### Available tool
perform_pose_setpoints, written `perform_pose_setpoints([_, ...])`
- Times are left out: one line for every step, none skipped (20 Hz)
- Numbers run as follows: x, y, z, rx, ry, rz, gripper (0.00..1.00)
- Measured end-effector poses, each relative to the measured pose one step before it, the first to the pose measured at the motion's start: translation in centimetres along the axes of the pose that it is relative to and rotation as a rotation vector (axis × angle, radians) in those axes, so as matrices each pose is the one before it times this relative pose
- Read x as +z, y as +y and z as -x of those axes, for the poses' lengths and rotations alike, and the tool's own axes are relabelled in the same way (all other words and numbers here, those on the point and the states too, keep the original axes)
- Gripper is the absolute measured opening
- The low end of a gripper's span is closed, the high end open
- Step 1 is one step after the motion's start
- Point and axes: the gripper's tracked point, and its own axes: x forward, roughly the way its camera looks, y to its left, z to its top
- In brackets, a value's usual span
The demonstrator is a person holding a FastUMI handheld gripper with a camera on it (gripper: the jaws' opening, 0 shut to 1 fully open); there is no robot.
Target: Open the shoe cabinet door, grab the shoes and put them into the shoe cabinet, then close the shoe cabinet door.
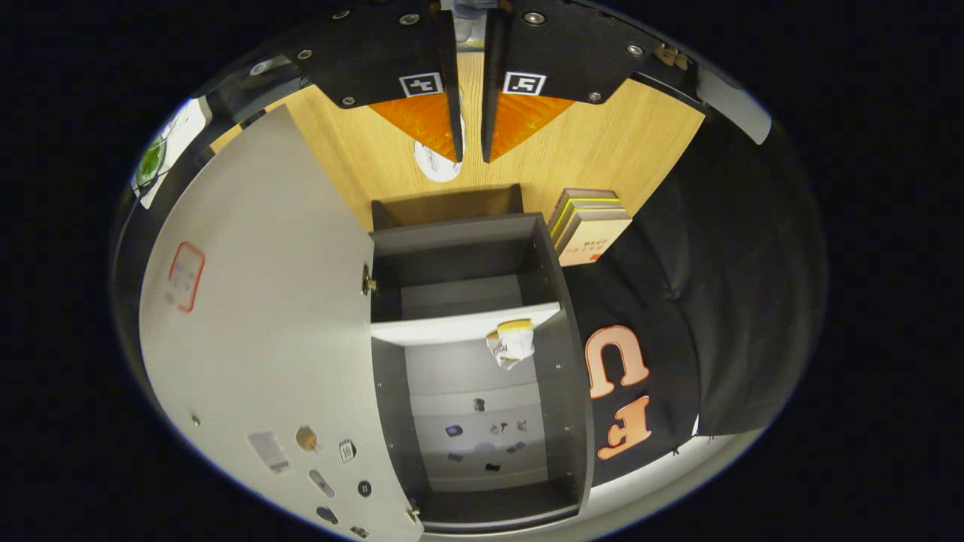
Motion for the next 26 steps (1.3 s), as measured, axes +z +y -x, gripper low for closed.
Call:
perform_pose_setpoints([-1.362,-0.101,-1.385,0.0029,0.03309,-0.00644,0.17])
perform_pose_setpoints([-1.218,-0.121,-1.27,0.00561,0.03239,-0.00297,0.18])
perform_pose_setpoints([-1.043,-0.074,-1.337,0.00321,0.02798,-0.00311,0.19])
perform_pose_setpoints([-0.664,0.0,-1.201,0.00479,0.01989,-0.00567,0.2])
perform_pose_setpoints([-0.68,-0.227,-1.439,0.00341,0.02176,-0.00692,0.21])
perform_pose_setpoints([-0.708,-0.188,-1.149,0.00348,0.02233,-0.00747,0.21])
perform_pose_setpoints([-0.562,-0.176,-1.207,0.00403,0.01956,-0.00732,0.22])
perform_pose_setpoints([-0.526,-0.104,-1.04,0.00776,0.01844,-0.00919,0.22])
perform_pose_setpoints([-0.462,-0.13,-1.113,0.00553,0.0166,-0.00886,0.22])
perform_pose_setpoints([-0.386,-0.108,-1.029,0.00526,0.01469,-0.00802,0.22])
perform_pose_setpoints([-0.33,-0.124,-1.014,0.0031,0.01409,-0.00813,0.22])
perform_pose_setpoints([-0.229,-0.087,-0.94,0.00459,0.01211,-0.00743,0.22])
perform_pose_setpoints([-0.143,-0.137,-0.967,0.00073,0.00809,-0.00673,0.22])
perform_pose_setpoints([-0.179,-0.116,-0.834,0.00069,0.01048,-0.00672,0.22])
perform_pose_setpoints([-0.256,-0.059,-0.781,0.00235,0.01526,-0.00569,0.22])
perform_pose_setpoints([-0.157,-0.03,-0.694,0.00429,0.01339,-0.00646,0.22])
perform_pose_setpoints([-0.128,0.151,-0.699,0.0071,0.01021,-0.00882,0.23])
perform_pose_setpoints([-0.014,0.0,-0.652,-0.00012,0.00387,-0.00634,0.23])
perform_pose_setpoints([0.0,-0.004,-0.721,-0.00092,-0.00005,-0.00356,0.24])
perform_pose_setpoints([-0.038,0.015,-0.62,-0.00066,0.00707,-0.00413,0.24])
perform_pose_setpoints([0.106,0.115,-0.421,0.00184,-0.00015,-0.00695,0.24])
perform_pose_setpoints([0.262,0.033,-0.572,-0.00162,-0.00494,-0.00864,0.24])
perform_pose_setpoints([0.238,0.019,-0.48,-0.0022,-0.00618,-0.00307,0.24])
perform_pose_setpoints([0.463,-0.218,-0.421,-0.0089,-0.01774,0.00038,0.24])
perform_pose_setpoints([0.379,-0.124,-0.227,-0.0033,-0.01259,-0.00355,0.17])
perform_pose_setpoints([0.088,-0.056,0.052,0.00242,-0.0075,-0.00603,0.12])
